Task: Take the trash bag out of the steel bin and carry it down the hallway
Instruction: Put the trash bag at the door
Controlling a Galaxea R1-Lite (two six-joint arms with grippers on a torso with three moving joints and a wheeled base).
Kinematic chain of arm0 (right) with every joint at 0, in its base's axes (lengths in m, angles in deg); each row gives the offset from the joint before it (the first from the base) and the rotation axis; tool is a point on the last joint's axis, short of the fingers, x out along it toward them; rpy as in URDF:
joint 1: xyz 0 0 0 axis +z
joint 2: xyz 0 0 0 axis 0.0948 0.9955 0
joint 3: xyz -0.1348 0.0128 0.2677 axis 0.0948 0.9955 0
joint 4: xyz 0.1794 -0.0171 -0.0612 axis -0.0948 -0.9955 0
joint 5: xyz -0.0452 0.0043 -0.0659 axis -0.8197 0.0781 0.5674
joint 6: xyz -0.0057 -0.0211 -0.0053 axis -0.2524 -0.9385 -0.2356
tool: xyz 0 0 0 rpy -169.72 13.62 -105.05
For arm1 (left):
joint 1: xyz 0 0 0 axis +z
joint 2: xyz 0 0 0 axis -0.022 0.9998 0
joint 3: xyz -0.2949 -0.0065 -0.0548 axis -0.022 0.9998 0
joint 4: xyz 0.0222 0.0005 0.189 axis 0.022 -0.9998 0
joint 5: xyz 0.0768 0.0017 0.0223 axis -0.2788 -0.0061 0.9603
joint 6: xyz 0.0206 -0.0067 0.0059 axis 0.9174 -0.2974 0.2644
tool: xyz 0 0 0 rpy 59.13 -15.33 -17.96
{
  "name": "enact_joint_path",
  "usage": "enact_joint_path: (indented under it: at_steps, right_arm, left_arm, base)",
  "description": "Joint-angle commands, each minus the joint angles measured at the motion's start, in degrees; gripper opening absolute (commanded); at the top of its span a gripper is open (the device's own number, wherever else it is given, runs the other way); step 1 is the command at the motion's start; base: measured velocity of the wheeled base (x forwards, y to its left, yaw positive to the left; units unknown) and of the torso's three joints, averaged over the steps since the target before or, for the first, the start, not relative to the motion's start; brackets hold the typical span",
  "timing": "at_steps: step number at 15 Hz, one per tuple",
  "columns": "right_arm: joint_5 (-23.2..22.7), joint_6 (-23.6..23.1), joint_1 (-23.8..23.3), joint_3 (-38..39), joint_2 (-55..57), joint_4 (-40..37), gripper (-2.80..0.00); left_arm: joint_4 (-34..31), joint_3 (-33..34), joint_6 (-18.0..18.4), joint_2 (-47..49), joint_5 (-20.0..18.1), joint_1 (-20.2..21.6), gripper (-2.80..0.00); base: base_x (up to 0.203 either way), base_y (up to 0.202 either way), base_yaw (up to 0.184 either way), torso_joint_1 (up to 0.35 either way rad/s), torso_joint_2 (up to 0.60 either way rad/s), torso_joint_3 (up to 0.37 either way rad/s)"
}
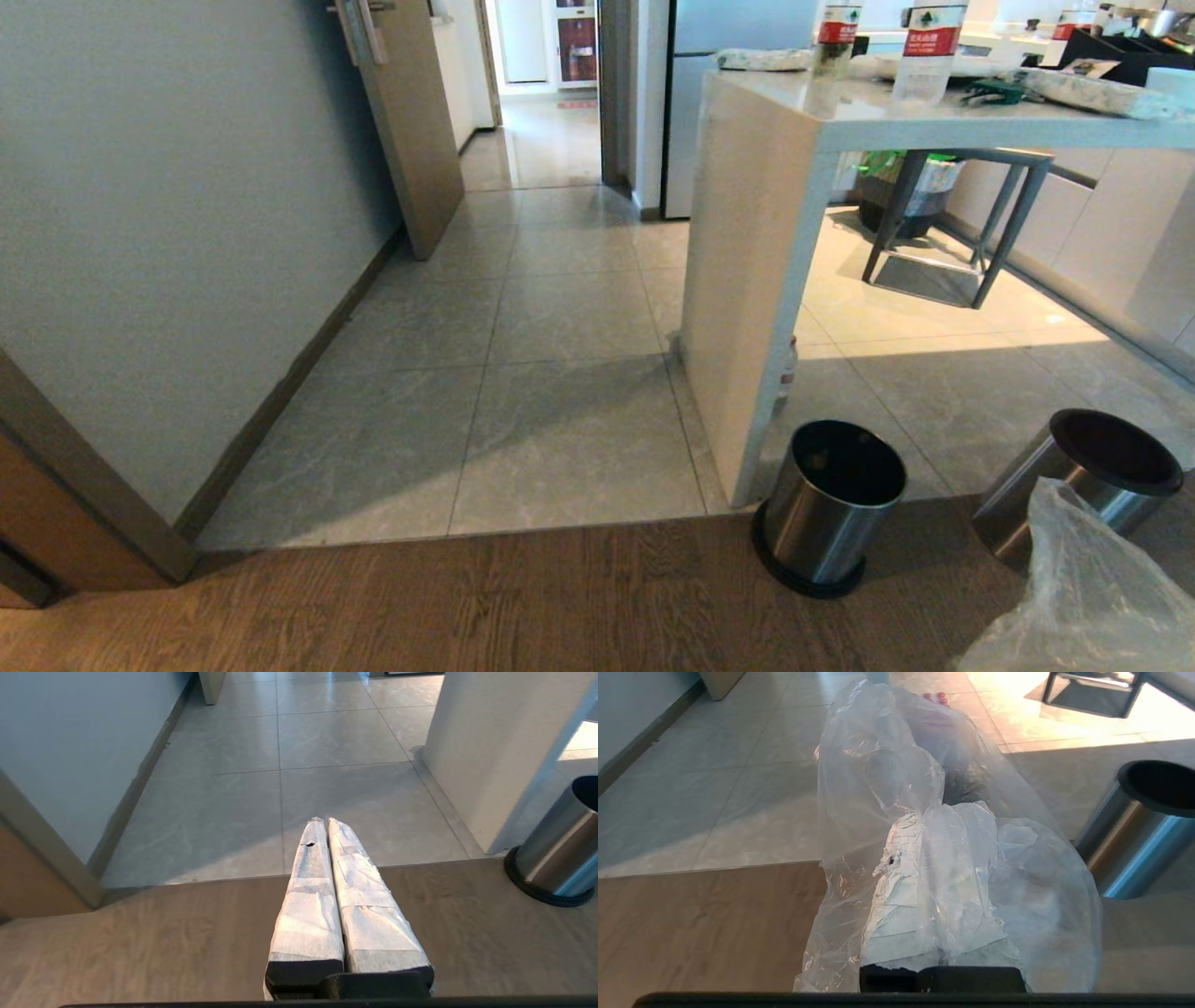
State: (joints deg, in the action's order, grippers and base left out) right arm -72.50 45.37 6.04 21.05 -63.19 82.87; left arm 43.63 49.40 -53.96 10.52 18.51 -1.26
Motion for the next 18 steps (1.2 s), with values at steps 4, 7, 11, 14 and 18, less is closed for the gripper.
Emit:
enact_joint_path:
  at_steps: [4,7,11,14,18]
  right_arm:
    - [0.0,0.0,0.0,0.1,0.1,0.0,-2.80]
    - [0.0,0.0,0.0,0.1,0.1,0.0,-2.80]
    - [0.0,0.0,0.0,0.1,0.1,0.0,-2.80]
    - [0.0,0.0,0.0,0.1,0.1,0.0,-2.80]
    - [0.0,0.0,0.1,0.1,0.1,0.0,-2.80]
  left_arm:
    - [0.0,0.0,0.0,0.0,0.0,0.0,-2.80]
    - [0.0,0.0,0.0,0.0,0.0,0.0,-2.80]
    - [0.0,0.0,0.2,0.0,0.0,0.0,-2.80]
    - [0.0,0.0,0.1,0.0,0.0,0.0,-2.80]
    - [0.0,0.0,0.2,0.0,0.0,0.0,-2.80]
  base:
    - [0.000,0.191,0.001,-0.001,0.00,0.005]
    - [0.000,0.194,-0.002,0.001,0.00,0.003]
    - [0.000,0.154,0.001,0.002,0.00,0.005]
    - [0.000,0.000,0.000,0.000,0.00,0.000]
    - [0.000,0.000,0.000,0.000,0.00,0.000]
